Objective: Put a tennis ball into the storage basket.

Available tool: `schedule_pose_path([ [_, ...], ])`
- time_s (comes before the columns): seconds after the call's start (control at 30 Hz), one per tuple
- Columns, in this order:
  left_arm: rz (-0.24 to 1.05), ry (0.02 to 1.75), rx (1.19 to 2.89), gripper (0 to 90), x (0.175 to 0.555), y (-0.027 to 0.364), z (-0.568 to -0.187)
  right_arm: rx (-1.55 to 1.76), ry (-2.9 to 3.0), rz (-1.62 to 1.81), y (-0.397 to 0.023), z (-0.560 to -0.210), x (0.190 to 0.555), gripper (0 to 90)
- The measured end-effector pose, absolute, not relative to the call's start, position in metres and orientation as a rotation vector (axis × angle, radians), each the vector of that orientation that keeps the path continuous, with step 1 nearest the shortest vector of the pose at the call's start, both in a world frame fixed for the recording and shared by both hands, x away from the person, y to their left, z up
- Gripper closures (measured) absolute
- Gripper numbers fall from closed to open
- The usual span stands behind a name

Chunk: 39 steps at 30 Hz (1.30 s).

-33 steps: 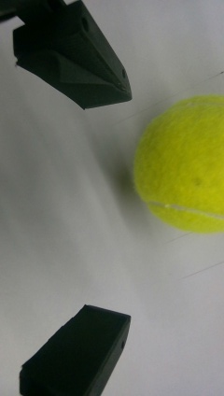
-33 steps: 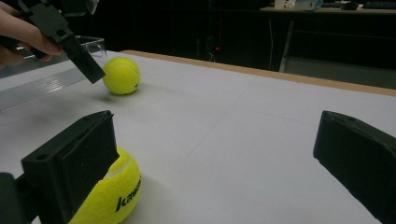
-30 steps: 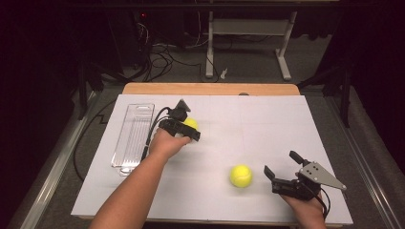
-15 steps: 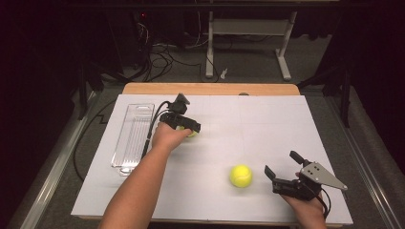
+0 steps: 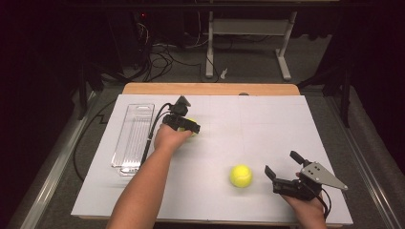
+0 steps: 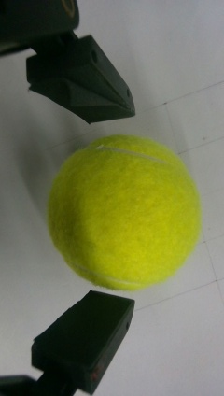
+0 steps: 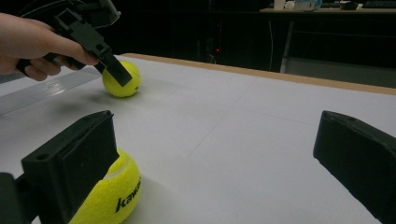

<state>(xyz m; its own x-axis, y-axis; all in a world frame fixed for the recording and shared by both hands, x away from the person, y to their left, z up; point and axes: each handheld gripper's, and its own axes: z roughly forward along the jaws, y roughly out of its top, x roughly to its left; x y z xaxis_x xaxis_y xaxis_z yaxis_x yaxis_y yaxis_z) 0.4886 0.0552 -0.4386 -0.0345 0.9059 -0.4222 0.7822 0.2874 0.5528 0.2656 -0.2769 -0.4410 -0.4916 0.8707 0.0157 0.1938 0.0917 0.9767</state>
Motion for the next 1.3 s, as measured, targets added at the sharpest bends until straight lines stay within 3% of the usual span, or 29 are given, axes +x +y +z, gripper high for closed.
schedule_pose_path([
  [0.27,0.219,1.833,1.54,24.7,0.487,0.055,-0.441,1.047,1.771,1.437,-0.276,-0.441,0.265,0.3],
  [0.93,0.196,1.818,1.551,26.4,0.482,0.052,-0.437,1.044,1.768,1.439,-0.277,-0.44,0.265,0.4],
  [1.3,0.14,1.747,1.575,26.4,0.461,0.053,-0.419,1.04,1.769,1.439,-0.275,-0.44,0.265,0.4],
])
